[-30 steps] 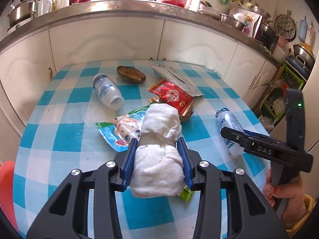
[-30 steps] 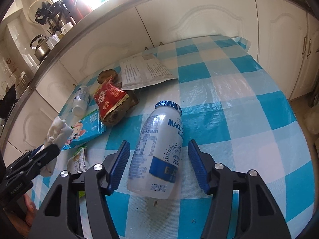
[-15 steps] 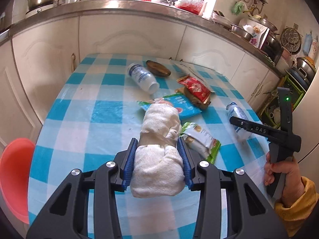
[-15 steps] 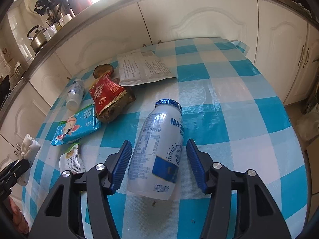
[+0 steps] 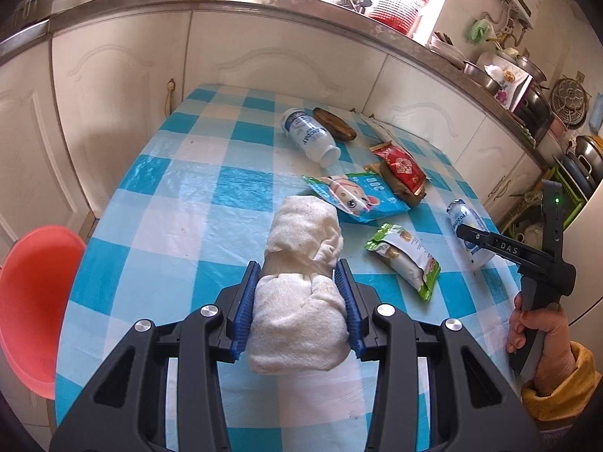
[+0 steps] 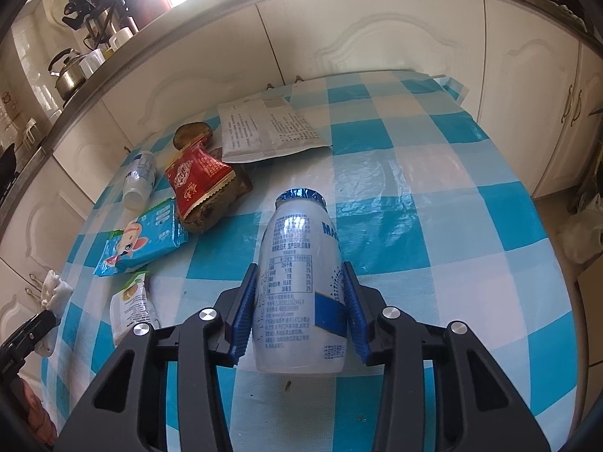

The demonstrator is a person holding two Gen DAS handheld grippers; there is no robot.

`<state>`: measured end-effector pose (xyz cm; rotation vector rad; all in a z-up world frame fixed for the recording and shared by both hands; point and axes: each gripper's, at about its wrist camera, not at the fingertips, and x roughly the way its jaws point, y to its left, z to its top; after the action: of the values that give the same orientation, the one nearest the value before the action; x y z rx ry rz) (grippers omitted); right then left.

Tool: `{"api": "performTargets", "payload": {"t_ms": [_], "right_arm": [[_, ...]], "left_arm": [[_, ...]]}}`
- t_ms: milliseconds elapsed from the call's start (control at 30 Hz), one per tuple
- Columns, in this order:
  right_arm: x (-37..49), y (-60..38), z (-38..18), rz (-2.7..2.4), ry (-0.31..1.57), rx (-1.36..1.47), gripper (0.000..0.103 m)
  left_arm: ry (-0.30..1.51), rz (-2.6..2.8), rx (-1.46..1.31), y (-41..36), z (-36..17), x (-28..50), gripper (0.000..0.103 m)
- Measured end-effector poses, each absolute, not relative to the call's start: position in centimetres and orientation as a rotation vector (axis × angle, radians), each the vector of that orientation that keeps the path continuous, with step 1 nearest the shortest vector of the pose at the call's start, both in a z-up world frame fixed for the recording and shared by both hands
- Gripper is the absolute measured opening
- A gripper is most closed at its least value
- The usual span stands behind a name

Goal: Collect trash
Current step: 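Carry the cloth bundle and the bottle with both grippers to the red bucket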

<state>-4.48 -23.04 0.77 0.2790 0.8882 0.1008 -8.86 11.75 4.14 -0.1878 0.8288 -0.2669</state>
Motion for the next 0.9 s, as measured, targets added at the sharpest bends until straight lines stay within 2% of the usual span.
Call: {"api": "performTargets", "payload": {"t_ms": [533, 900], "right_arm": [[-4.3, -22.8, 2.5, 0.156, 0.85, 0.316, 0.044], [-2.8, -14.3, 7.3, 0.424, 0.829, 0.311, 0.044]], "left_arm": [[0.833, -0.173, -0.29, 17.4, 3.3, -8.8, 0.042], [0.786, -0.005, -0.398, 25.0, 3.4, -10.3, 0.042]]}}
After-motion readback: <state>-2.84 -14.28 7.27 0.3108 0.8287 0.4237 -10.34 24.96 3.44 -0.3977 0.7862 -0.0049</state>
